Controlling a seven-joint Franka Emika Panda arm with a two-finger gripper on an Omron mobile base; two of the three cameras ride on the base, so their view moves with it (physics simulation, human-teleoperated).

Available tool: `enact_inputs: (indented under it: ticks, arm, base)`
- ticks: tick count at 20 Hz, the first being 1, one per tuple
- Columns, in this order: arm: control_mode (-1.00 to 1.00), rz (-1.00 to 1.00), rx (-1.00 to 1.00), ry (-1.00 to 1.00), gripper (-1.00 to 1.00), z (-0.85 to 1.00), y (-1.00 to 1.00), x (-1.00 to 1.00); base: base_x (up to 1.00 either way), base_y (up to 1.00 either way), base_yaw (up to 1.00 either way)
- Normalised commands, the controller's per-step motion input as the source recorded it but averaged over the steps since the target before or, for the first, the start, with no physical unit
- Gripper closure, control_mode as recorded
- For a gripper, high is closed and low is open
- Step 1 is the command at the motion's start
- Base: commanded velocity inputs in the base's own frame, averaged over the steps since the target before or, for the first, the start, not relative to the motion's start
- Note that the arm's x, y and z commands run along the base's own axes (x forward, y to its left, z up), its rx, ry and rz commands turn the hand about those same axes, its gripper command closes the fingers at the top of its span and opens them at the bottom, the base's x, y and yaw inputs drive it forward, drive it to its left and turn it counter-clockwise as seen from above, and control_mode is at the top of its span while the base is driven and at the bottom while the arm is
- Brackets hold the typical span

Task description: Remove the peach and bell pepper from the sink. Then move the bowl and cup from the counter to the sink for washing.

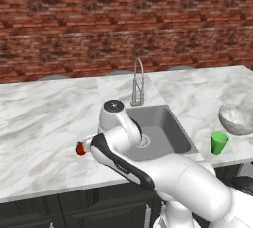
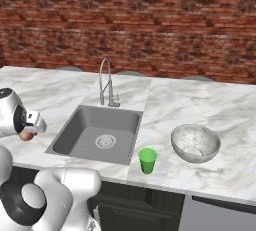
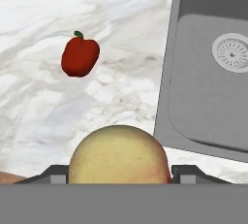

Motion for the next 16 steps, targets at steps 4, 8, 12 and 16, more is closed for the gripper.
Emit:
enact_inputs:
  ticks: [4,8,12,16]
  arm:
    - [-1.0,0.0,0.04,0.01,1.0,-0.12,0.35,0.03]
    - [-1.0,-0.01,0.0,0.0,1.0,-0.23,0.27,0.11]
    - [-1.0,-0.02,0.0,0.08,1.0,-0.25,0.2,0.14]
    - [-1.0,0.0,0.0,0.1,1.0,-0.28,0.18,0.18]
  base:
    - [0.0,0.0,0.0]
    - [0.0,0.0,0.0]
    - [0.0,0.0,0.0]
    - [0.0,0.0,0.0]
